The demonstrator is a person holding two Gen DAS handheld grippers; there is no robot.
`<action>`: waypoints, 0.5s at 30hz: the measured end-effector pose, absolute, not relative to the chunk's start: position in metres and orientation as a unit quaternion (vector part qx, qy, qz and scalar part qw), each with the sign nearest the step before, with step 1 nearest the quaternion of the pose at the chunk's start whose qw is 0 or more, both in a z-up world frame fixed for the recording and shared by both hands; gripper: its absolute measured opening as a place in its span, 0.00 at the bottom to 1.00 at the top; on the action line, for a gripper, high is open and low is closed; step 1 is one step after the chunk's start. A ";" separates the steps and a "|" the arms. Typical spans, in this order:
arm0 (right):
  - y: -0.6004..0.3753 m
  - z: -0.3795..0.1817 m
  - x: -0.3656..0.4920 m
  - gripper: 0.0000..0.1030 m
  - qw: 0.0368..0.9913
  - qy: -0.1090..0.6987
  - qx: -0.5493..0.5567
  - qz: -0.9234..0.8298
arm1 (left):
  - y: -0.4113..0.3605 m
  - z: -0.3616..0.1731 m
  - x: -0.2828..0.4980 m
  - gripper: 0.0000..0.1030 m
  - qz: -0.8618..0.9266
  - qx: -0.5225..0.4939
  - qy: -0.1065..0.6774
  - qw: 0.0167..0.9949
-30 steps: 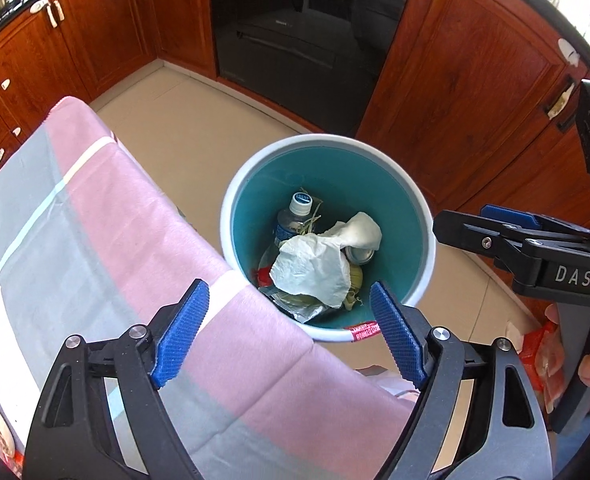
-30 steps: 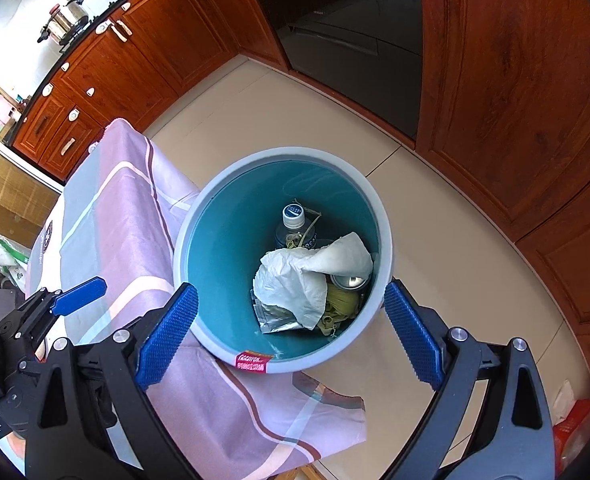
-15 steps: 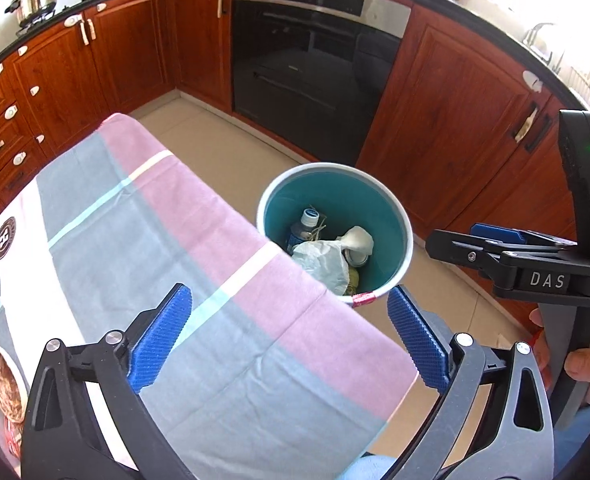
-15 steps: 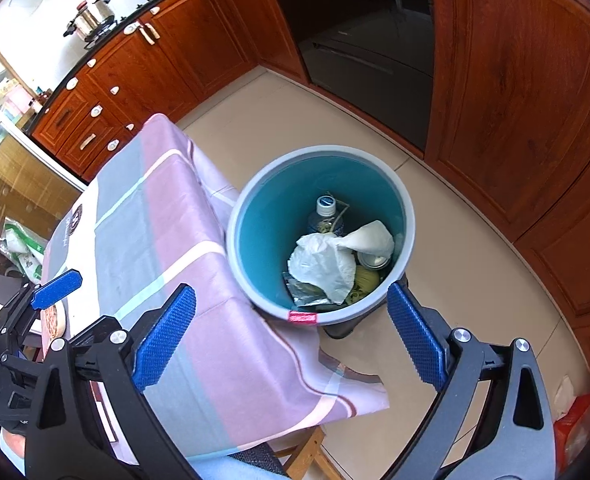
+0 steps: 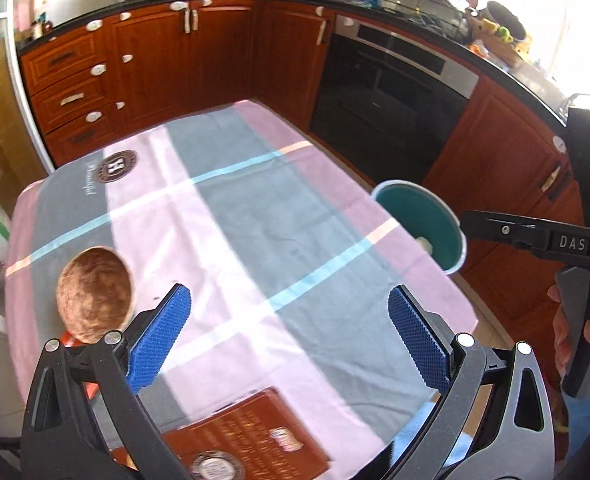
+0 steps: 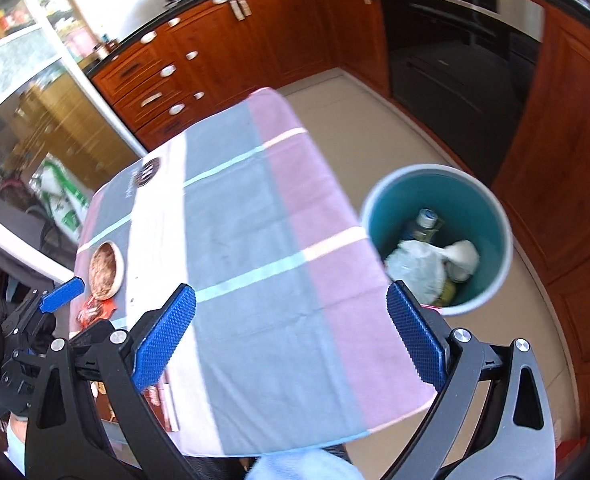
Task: Collect trash
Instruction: 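Lift both open tools away from the bin toward the table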
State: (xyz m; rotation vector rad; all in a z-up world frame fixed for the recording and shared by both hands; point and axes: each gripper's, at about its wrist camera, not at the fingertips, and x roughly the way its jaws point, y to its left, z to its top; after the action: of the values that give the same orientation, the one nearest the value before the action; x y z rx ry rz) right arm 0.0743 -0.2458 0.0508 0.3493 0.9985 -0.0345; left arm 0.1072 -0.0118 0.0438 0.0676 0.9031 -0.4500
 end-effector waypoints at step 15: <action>-0.066 0.019 0.139 0.90 0.854 0.510 0.027 0.098 | 0.191 -0.027 0.106 0.96 -0.088 -0.012 0.489 0.868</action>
State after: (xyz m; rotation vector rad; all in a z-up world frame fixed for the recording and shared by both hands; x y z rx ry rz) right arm 0.1387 -0.0658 0.0194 0.0570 1.0718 0.2051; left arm 0.1057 0.1908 -0.0275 -0.0245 1.0237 -0.1841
